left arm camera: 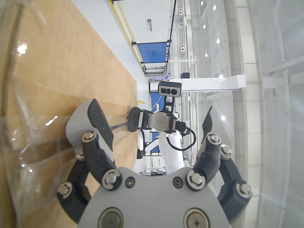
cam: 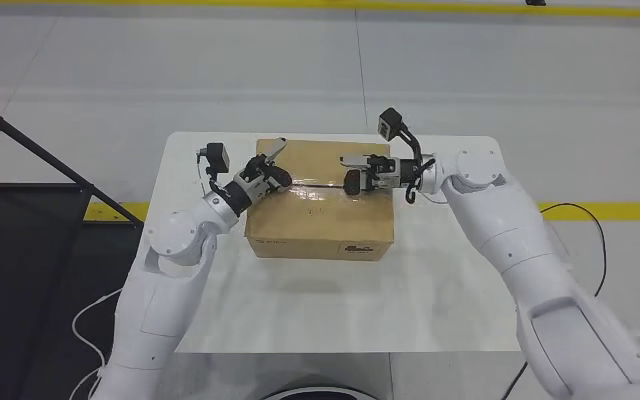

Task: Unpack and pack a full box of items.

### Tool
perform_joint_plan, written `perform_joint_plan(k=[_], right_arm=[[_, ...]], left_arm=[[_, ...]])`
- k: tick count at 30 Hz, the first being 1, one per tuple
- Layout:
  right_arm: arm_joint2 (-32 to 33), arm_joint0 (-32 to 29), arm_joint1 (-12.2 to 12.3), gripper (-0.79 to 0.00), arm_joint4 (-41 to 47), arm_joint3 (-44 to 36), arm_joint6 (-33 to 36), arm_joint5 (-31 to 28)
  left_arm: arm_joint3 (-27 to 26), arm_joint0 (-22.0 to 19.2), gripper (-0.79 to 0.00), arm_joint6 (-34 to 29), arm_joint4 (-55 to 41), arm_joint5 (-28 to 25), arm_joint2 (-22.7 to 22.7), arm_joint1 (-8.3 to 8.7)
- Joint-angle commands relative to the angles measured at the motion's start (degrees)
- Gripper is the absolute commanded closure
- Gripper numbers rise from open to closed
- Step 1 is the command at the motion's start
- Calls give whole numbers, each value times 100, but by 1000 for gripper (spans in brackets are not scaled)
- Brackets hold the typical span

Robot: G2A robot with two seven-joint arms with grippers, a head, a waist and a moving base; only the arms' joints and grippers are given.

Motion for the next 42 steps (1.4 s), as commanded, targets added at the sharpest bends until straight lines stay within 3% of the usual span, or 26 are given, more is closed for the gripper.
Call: perform_joint_plan(k=[1,18,24,32,42], right_arm=[[-103,28,-86,-785,-37,-12,-110,49],[-802,360,-1023,-785,253,598,-712,-150],[-862,519,-1242,-785,281,991,-544,-197],[-673,700,-1214,-785,170,1348,-115,-306],[-277,654,-872,-785,-84,1252,533,-197]], left_arm=[[17,29,-785,0,-54,-34,-81,16],[-72,462,-785,-155,-453,-225,-801,165],[-179,589,-785,-219,-529,-244,-932,207],[-252,580,-785,-304,-552,-247,-835,236],[-296,503,-785,-267,-537,-241,-619,252]])
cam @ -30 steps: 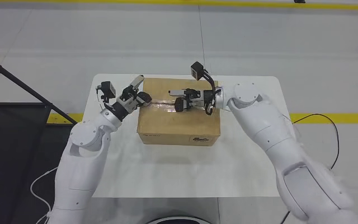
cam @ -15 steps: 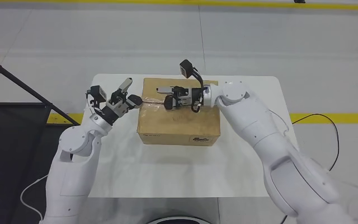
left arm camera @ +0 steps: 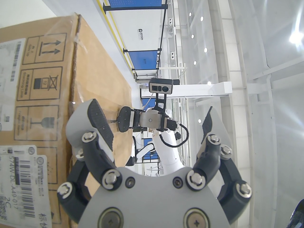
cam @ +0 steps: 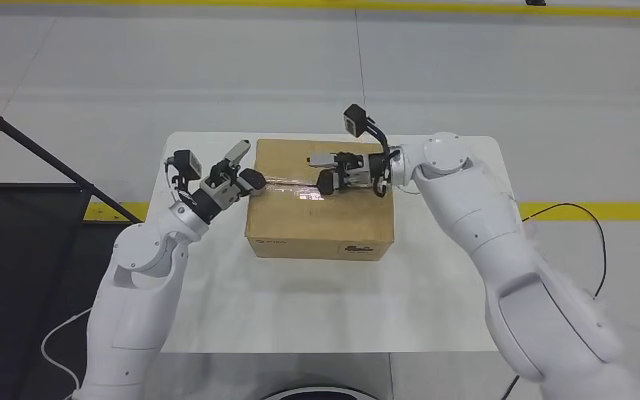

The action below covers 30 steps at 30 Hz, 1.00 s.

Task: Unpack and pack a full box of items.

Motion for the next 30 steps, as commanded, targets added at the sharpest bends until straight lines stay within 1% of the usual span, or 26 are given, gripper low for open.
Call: perform_joint_plan(k=[1,8,14,23,30], right_arm=[[80,-25,92,-785,-119,-92,74,39],[411,-297,463,-785,-656,-608,-99,329],[971,-699,868,-785,-833,-1069,-87,458],[2029,-1685,1480,-785,-1154,-2466,-182,857],[2789,-2492,1793,-785,-1190,-3467,-308,1100]], left_arm=[[0,-12,-785,16,3,2,39,3],[11,-58,-785,80,-18,-4,160,10],[17,-88,-785,116,-17,-11,237,20],[87,-134,-785,149,29,-2,333,39],[127,-162,-785,193,36,13,408,49]])
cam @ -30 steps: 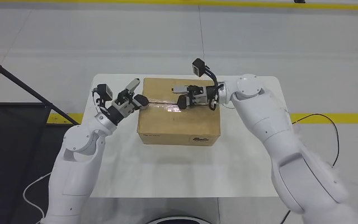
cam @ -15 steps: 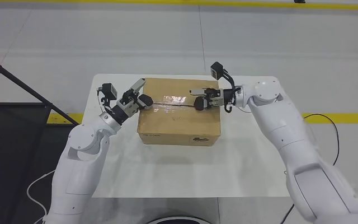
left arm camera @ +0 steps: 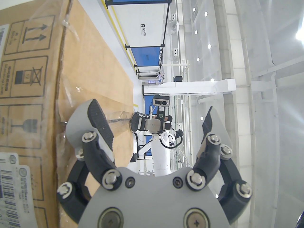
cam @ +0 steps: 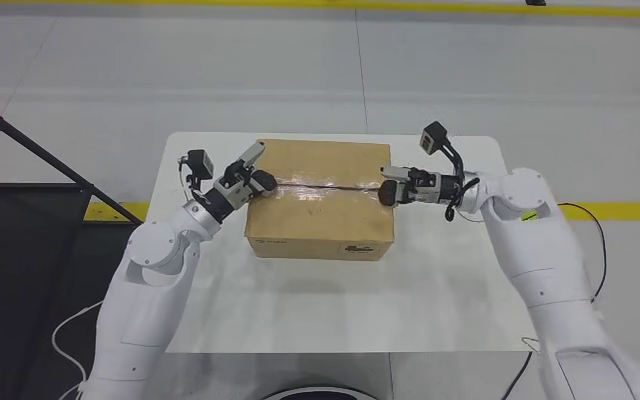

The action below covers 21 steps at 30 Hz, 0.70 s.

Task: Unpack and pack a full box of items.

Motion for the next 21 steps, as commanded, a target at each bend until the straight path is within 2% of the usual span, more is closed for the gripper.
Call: perform_joint_plan(k=[1,10,21], right_arm=[[194,-204,70,-785,-11,-245,-40,65],[613,-639,207,-785,153,-559,-289,145],[489,-531,205,-785,290,-235,-220,93]], left_arm=[[13,-7,-785,8,0,3,20,3],[-16,6,-785,25,-27,-12,42,23],[-117,108,-785,28,-107,-48,-17,57]])
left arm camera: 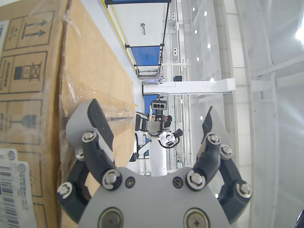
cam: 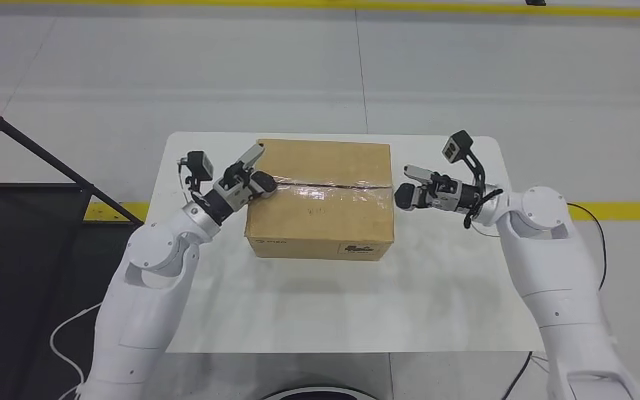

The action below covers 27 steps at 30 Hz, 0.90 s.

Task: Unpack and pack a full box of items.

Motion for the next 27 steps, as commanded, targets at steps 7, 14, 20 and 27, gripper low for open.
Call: perform_joint_plan(k=[7,14,20,27], right_arm=[[-131,67,-16,-785,92,258,68,-75],[-38,69,12,-785,229,541,44,-226],[418,-143,132,-785,480,703,178,-857],[1009,-613,295,-785,492,512,-22,-1725]], left_arm=[[-103,102,-785,9,-82,-58,-37,21],[-434,323,-785,167,-323,-306,-332,49],[-966,712,-785,375,-405,-599,-977,109],[-1348,1244,-785,579,-505,-926,-1731,160]])
